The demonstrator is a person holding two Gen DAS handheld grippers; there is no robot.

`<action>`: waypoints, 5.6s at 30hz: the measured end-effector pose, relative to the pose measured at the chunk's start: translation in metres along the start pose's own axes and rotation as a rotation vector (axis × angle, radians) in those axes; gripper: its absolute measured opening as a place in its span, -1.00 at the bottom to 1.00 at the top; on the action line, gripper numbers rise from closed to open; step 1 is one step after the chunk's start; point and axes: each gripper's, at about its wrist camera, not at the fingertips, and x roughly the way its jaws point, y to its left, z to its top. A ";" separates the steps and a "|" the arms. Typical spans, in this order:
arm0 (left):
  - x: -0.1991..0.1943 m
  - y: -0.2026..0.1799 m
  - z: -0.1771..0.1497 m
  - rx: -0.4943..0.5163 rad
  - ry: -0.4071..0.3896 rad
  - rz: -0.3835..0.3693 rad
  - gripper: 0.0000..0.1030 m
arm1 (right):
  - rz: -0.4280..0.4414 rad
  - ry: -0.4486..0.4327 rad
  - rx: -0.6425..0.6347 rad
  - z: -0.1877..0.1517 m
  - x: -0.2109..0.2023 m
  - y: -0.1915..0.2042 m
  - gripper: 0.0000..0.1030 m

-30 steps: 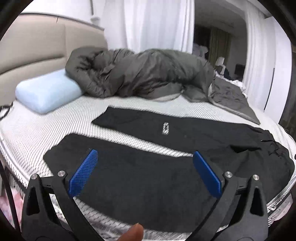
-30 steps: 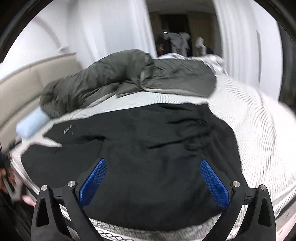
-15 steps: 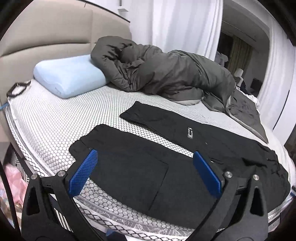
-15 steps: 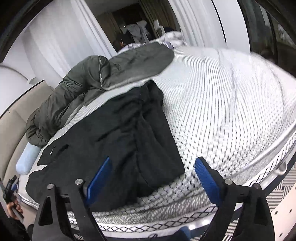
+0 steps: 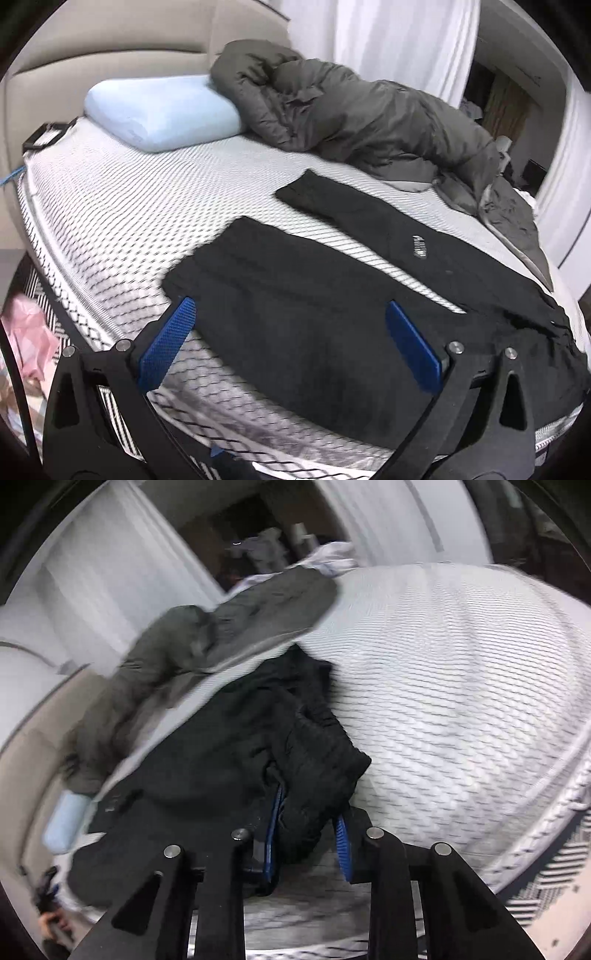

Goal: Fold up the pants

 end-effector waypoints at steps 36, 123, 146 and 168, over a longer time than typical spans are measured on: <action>0.041 0.049 0.009 -0.230 0.110 -0.147 -0.99 | 0.134 0.024 0.150 -0.015 -0.007 -0.011 -0.72; 0.209 -0.087 0.088 -0.297 0.327 -0.135 -0.11 | 0.039 0.146 0.175 0.059 0.076 0.059 0.48; 0.144 -0.073 0.083 -0.228 0.162 -0.107 -0.96 | 0.130 0.065 0.295 0.055 0.073 0.037 -0.97; 0.005 -0.142 0.052 0.105 -0.016 -0.243 0.98 | -0.106 -0.134 0.095 0.053 -0.028 0.016 0.70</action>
